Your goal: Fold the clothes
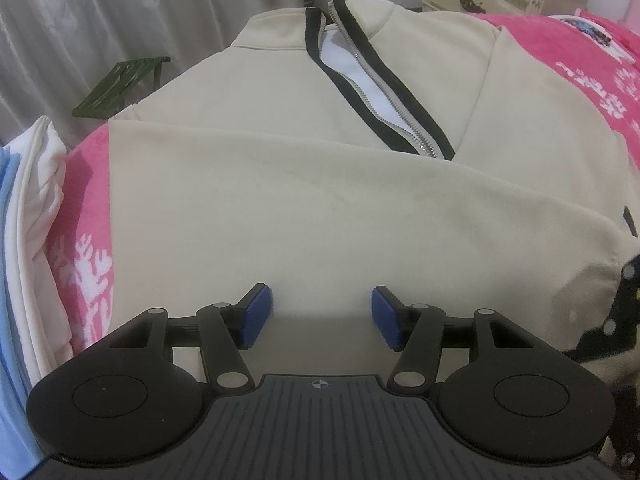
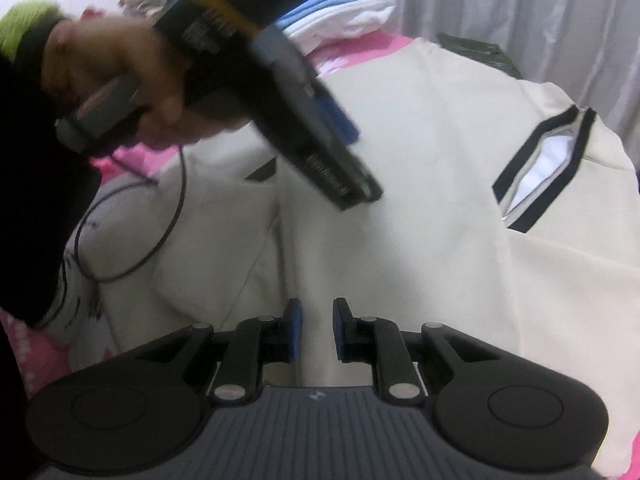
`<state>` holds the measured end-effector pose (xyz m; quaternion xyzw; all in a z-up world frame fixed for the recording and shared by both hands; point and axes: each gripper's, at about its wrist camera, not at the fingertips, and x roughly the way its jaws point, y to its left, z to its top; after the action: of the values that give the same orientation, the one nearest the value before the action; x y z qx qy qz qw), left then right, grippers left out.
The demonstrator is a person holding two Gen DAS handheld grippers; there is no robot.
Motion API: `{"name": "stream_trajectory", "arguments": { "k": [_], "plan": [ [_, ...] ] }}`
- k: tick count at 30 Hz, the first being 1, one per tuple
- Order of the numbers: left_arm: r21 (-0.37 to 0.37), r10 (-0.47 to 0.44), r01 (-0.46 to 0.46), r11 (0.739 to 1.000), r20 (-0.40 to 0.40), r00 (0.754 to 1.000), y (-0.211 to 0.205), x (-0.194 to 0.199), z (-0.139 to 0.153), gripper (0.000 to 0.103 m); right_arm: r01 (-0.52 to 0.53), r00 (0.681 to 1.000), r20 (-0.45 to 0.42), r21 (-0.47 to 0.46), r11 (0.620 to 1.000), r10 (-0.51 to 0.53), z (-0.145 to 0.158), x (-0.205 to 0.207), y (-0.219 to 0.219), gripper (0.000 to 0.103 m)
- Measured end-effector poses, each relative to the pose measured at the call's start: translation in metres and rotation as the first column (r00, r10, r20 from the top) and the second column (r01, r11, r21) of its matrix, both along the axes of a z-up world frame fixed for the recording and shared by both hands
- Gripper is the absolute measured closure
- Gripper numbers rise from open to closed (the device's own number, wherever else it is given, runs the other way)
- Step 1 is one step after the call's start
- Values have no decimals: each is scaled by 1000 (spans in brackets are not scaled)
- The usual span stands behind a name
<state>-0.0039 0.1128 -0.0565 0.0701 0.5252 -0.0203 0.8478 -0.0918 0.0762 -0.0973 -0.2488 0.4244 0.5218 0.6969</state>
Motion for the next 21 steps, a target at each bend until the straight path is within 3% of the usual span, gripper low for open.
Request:
{"name": "stream_trajectory", "arguments": {
  "k": [10, 14, 17, 21],
  "plan": [
    [1, 1, -1, 1000, 3, 1000, -1, 0, 0, 46, 65, 998, -23, 59, 996, -64, 6, 11, -4, 85],
    [-6, 1, -1, 1000, 17, 1000, 1, -2, -1, 45, 92, 992, -83, 12, 996, -91, -14, 13, -6, 85],
    [-25, -2, 3, 1000, 39, 999, 4, -5, -1, 44, 102, 990, -96, 22, 995, -100, -21, 10, -11, 86],
    [-50, -8, 14, 999, 125, 992, 18, -3, 17, 44, 181, 978, -113, 66, 981, -173, -2, 35, -28, 86]
  ]
}}
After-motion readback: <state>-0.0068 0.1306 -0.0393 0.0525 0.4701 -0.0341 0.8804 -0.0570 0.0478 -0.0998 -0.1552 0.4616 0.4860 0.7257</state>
